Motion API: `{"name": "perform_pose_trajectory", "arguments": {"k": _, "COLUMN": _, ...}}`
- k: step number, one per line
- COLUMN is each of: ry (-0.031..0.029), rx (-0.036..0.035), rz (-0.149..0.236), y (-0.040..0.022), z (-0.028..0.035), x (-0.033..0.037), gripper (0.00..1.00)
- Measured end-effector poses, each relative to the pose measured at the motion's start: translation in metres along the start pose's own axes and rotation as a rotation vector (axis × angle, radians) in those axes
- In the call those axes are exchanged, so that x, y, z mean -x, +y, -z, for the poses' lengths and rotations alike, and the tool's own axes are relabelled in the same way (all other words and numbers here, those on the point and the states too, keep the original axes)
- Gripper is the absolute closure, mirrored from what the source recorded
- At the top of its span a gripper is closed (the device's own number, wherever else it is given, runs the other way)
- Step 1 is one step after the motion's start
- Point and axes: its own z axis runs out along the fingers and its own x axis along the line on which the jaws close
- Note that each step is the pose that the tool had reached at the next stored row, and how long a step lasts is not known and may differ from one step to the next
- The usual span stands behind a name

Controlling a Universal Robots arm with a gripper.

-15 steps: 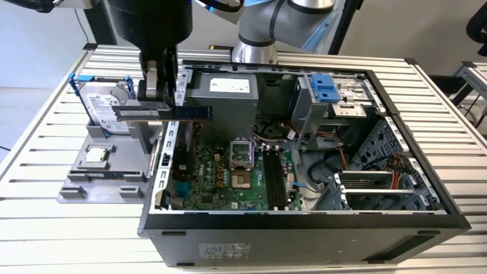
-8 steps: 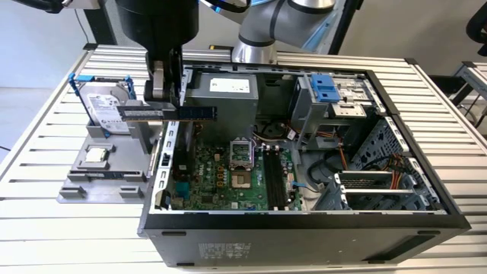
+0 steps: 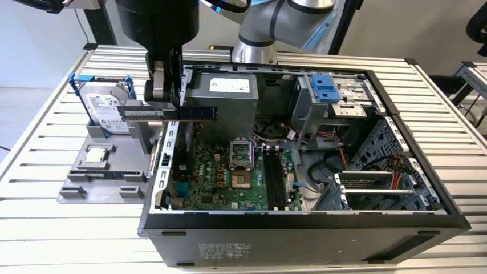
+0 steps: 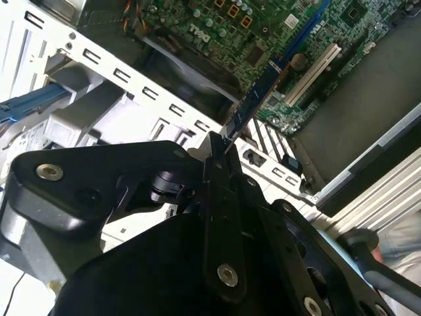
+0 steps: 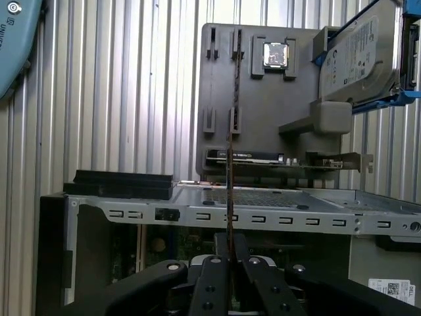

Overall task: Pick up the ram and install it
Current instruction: 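Pick up the ram and move it above insertion slot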

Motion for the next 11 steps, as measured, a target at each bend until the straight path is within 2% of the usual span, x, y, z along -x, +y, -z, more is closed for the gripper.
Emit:
{"name": "perform_pose_trajectory", "arguments": {"k": 6, "ry": 0.0000, "rx": 0.0000, "rz": -0.001, "y": -0.0018, "z": 0.0001, "x": 0.0000, "gripper": 1.00}}
{"name": "perform_pose_trajectory", "arguments": {"k": 11, "ry": -0.0013, "rx": -0.0007, "rz": -0.029, "y": -0.0052, "z": 0.0002, "x": -0.0001, "gripper": 1.00}}
